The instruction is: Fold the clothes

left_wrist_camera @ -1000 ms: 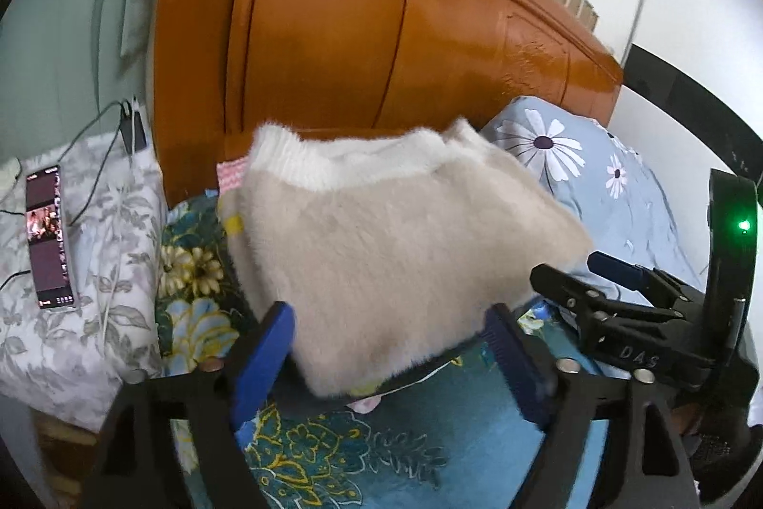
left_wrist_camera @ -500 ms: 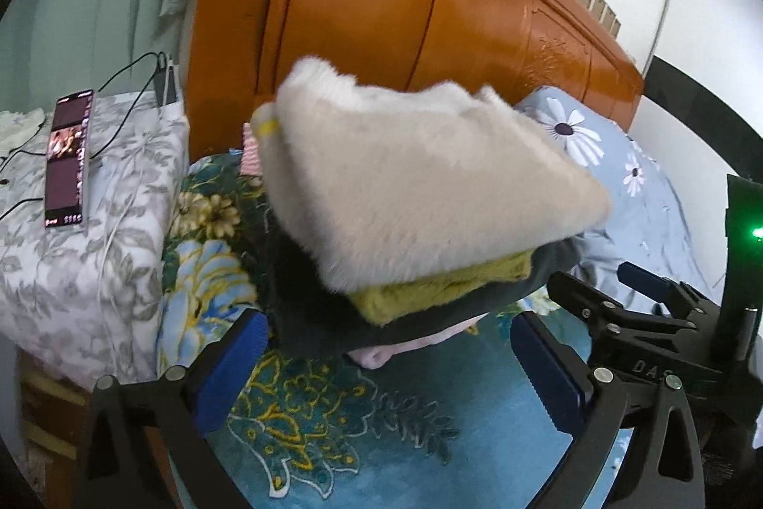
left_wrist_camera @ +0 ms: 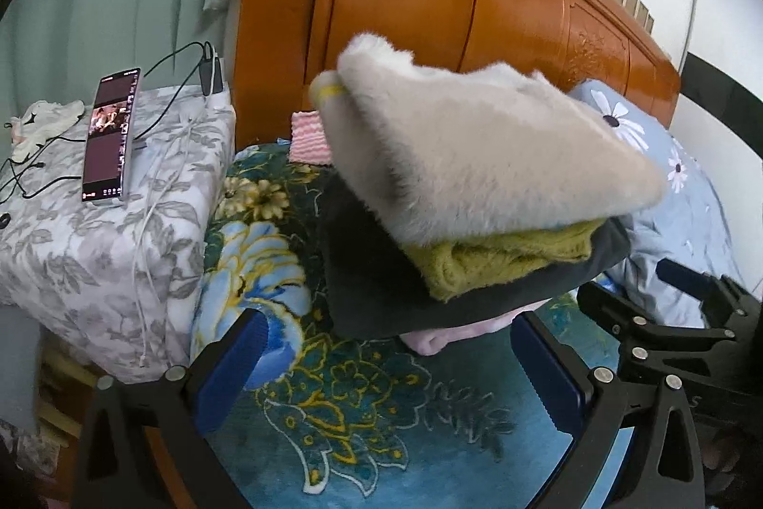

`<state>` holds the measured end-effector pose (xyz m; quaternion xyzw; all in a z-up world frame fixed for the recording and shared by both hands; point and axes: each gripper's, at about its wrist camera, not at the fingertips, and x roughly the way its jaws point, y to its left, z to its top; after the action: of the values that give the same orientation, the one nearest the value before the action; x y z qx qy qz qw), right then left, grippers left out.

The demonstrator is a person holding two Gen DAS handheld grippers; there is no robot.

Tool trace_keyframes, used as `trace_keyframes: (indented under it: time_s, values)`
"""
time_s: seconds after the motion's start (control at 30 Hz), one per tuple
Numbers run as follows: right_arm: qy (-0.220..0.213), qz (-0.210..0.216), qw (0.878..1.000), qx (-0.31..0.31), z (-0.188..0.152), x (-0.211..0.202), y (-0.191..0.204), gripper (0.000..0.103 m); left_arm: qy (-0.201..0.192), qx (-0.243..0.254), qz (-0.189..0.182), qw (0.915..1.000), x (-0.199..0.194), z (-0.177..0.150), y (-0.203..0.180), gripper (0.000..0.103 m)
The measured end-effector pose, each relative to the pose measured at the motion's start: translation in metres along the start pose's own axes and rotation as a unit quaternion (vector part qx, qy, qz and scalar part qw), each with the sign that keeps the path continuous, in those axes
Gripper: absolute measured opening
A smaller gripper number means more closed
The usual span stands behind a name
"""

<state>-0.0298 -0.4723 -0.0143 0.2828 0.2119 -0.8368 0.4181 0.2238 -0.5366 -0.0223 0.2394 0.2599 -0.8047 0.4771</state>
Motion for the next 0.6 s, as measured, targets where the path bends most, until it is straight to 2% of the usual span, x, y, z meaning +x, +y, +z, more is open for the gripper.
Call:
trace_keyframes:
  time_s: [0.23,0.6]
  values:
    - [-0.004,-0.011,1.0,-0.008,-0.001,0.002,0.006,0.103,0.018,-0.01,-0.004,0.9998,0.013,-0.005,0.004,0.103]
    - [0.005,-0.015,1.0,0.002,-0.008,0.009,0.001,0.103,0.022,-0.008,0.0,0.9997,0.022,-0.009,0.004,0.103]
